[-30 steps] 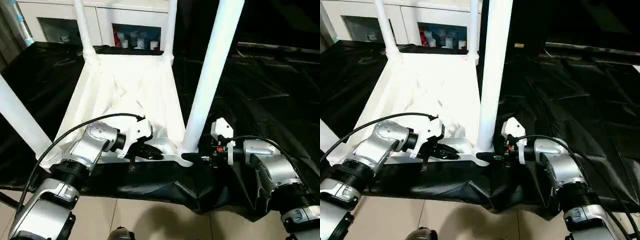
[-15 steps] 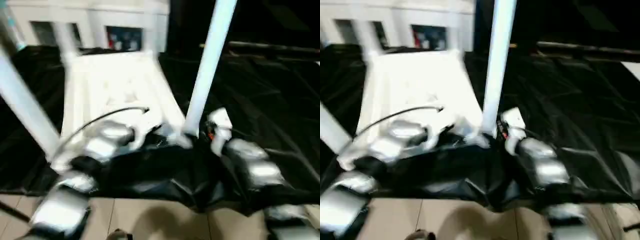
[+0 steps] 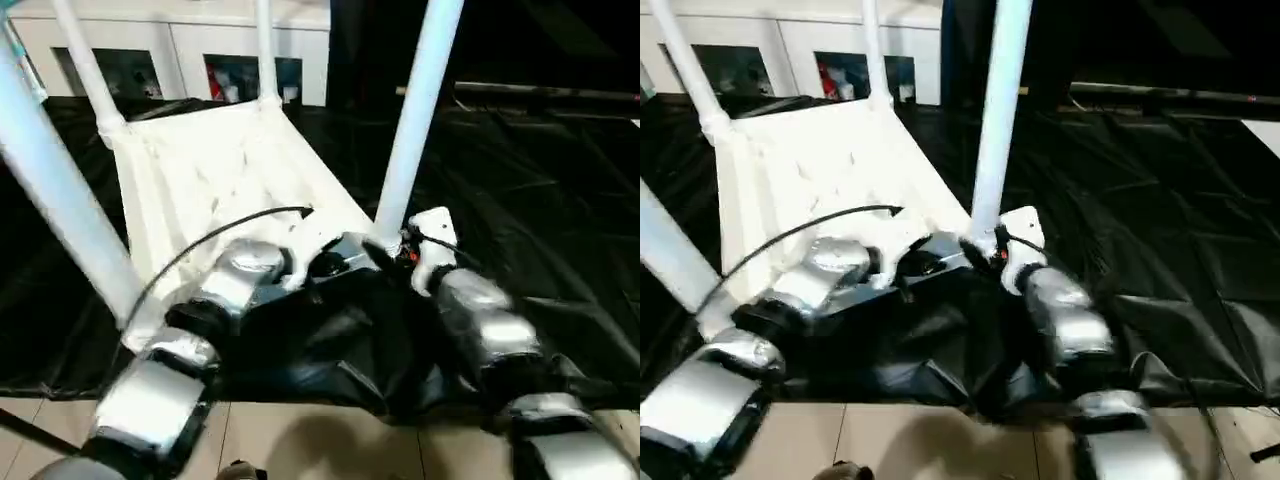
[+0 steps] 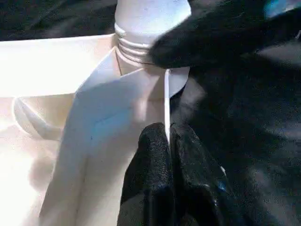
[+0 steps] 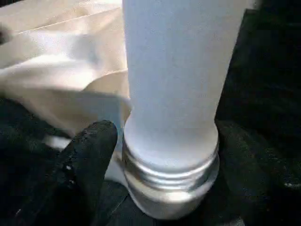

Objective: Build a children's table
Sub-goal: Rotate leg to tighten

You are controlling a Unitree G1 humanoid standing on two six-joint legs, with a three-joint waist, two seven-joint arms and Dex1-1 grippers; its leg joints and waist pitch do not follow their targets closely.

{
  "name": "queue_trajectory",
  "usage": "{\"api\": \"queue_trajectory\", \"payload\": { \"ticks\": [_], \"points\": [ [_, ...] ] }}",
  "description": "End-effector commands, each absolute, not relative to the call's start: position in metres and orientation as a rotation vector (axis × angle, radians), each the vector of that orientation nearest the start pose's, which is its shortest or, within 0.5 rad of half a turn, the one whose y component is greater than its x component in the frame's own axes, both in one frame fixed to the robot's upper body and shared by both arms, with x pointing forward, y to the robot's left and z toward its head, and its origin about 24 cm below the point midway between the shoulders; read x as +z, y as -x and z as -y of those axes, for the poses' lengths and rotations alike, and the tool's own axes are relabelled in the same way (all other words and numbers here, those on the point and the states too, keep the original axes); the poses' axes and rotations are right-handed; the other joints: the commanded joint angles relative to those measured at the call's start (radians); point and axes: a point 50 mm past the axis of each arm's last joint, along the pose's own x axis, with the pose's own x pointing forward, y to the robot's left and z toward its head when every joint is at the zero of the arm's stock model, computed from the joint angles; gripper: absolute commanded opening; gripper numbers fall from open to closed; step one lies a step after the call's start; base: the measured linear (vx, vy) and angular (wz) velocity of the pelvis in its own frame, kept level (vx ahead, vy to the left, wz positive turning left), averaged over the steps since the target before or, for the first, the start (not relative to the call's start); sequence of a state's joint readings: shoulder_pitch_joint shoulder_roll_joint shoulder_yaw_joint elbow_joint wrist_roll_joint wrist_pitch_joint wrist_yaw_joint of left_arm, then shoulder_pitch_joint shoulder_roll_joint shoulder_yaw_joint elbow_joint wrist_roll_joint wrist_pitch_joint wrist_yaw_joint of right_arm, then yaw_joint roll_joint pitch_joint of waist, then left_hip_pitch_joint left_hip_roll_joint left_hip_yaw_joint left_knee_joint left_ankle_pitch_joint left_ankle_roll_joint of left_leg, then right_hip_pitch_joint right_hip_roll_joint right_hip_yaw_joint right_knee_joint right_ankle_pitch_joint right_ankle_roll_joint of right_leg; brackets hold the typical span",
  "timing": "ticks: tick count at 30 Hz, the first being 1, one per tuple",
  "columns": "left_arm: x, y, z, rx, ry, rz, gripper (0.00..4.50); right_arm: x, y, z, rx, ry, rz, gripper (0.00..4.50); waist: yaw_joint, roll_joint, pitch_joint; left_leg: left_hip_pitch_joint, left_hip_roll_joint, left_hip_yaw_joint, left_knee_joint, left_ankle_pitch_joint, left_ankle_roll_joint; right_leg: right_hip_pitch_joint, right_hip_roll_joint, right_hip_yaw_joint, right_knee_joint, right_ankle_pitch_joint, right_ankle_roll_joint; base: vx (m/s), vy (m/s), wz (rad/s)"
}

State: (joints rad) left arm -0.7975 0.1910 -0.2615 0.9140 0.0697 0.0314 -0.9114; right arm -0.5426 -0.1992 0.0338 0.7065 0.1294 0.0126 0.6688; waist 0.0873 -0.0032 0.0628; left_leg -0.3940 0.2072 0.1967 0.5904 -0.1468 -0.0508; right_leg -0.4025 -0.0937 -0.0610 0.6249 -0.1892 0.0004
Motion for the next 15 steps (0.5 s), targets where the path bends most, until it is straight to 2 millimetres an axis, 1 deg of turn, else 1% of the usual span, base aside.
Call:
{"api": "queue_trajectory", "payload": {
  "ticks": [1,2,3,4,5,6,7,9,10,11,12,13,15],
  "points": [
    [0.069,-0.347,-0.080,-1.239,-0.378,-0.282,0.00,0.048,-0.327,0.122,0.948,0.065,-0.187,3.61,0.004,-0.012,-0.078,0.021,0.022,-0.014,-0.064,-0.244,0.046,0.050,-0.051,0.036,-0.082,-0.175,-0.213,0.000,0.000,0.00],
    [0.069,-0.344,-0.084,-1.274,-0.381,-0.283,0.00,0.049,-0.323,0.128,1.006,0.090,-0.192,3.61,0.007,-0.012,-0.078,0.022,0.024,-0.014,-0.064,-0.238,0.050,0.053,-0.050,0.036,-0.081,-0.156,-0.219,0.000,0.000,0.00],
    [0.069,-0.342,-0.087,-1.299,-0.385,-0.283,0.00,0.051,-0.320,0.132,1.036,0.099,-0.198,3.61,0.007,-0.010,-0.077,0.021,0.025,-0.011,-0.063,-0.234,0.056,0.050,-0.047,0.036,-0.077,-0.138,-0.227,0.000,0.000,0.00],
    [0.069,-0.340,-0.089,-1.317,-0.392,-0.283,0.00,0.052,-0.319,0.136,1.056,0.100,-0.203,3.61,0.007,-0.010,-0.077,0.021,0.025,-0.011,-0.063,-0.234,0.056,0.050,-0.047,0.036,-0.077,-0.138,-0.227,0.000,0.000,0.00],
    [0.069,-0.337,-0.093,-1.352,-0.398,-0.280,0.00,0.055,-0.317,0.141,1.083,0.102,-0.208,3.61,0.008,-0.009,-0.077,0.025,0.027,-0.010,-0.065,-0.244,0.055,0.047,-0.047,0.034,-0.077,-0.144,-0.240,0.000,0.000,0.00],
    [0.069,-0.334,-0.097,-1.387,-0.397,-0.283,0.00,0.057,-0.315,0.146,1.108,0.105,-0.215,3.61,0.010,-0.008,-0.076,0.026,0.029,-0.010,-0.065,-0.254,0.052,0.045,-0.047,0.035,-0.077,-0.157,-0.243,0.000,0.000,0.00],
    [0.070,-0.331,-0.100,-1.411,-0.393,-0.287,0.00,0.058,-0.314,0.149,1.128,0.113,-0.221,3.61,0.010,-0.009,-0.077,0.026,0.028,-0.009,-0.065,-0.255,0.051,0.046,-0.047,0.035,-0.076,-0.161,-0.244,0.000,0.000,0.00],
    [0.072,-0.327,-0.105,-1.455,-0.379,-0.288,0.00,0.060,-0.311,0.155,1.162,0.126,-0.238,3.61,0.013,-0.007,-0.074,0.029,0.031,-0.008,-0.067,-0.278,0.041,0.039,-0.049,0.037,-0.080,-0.195,-0.241,0.000,0.000,0.00],
    [0.072,-0.325,-0.106,-1.469,-0.374,-0.291,0.00,0.060,-0.310,0.157,1.171,0.131,-0.243,3.61,0.015,-0.006,-0.074,0.031,0.032,-0.009,-0.068,-0.288,0.036,0.038,-0.050,0.037,-0.081,-0.207,-0.240,0.000,0.000,0.00],
    [0.073,-0.324,-0.107,-1.478,-0.371,-0.292,0.00,0.060,-0.309,0.158,1.176,0.134,-0.246,3.61,0.016,-0.009,-0.073,0.030,0.033,-0.009,-0.069,-0.290,0.030,0.039,-0.051,0.038,-0.080,-0.218,-0.236,0.000,0.000,0.00],
    [0.075,-0.320,-0.109,-1.515,-0.367,-0.298,0.00,0.060,-0.307,0.161,1.198,0.154,-0.265,3.61,0.018,-0.010,-0.073,0.030,0.032,-0.009,-0.070,-0.288,0.026,0.038,-0.051,0.038,-0.081,-0.230,-0.231,0.000,0.000,0.00],
    [0.076,-0.319,-0.110,-1.524,-0.366,-0.299,0.00,0.060,-0.306,0.162,1.208,0.162,-0.272,3.61,0.020,-0.009,-0.074,0.032,0.033,-0.009,-0.070,-0.287,0.023,0.037,-0.052,0.038,-0.081,-0.231,-0.230,0.000,0.000,0.00],
    [0.077,-0.318,-0.110,-1.529,-0.366,-0.298,0.00,0.059,-0.305,0.163,1.216,0.171,-0.281,3.61,0.021,-0.009,-0.072,0.029,0.031,-0.009,-0.071,-0.285,0.020,0.036,-0.051,0.040,-0.081,-0.230,-0.223,0.000,0.000,0.00]
  ]
}}
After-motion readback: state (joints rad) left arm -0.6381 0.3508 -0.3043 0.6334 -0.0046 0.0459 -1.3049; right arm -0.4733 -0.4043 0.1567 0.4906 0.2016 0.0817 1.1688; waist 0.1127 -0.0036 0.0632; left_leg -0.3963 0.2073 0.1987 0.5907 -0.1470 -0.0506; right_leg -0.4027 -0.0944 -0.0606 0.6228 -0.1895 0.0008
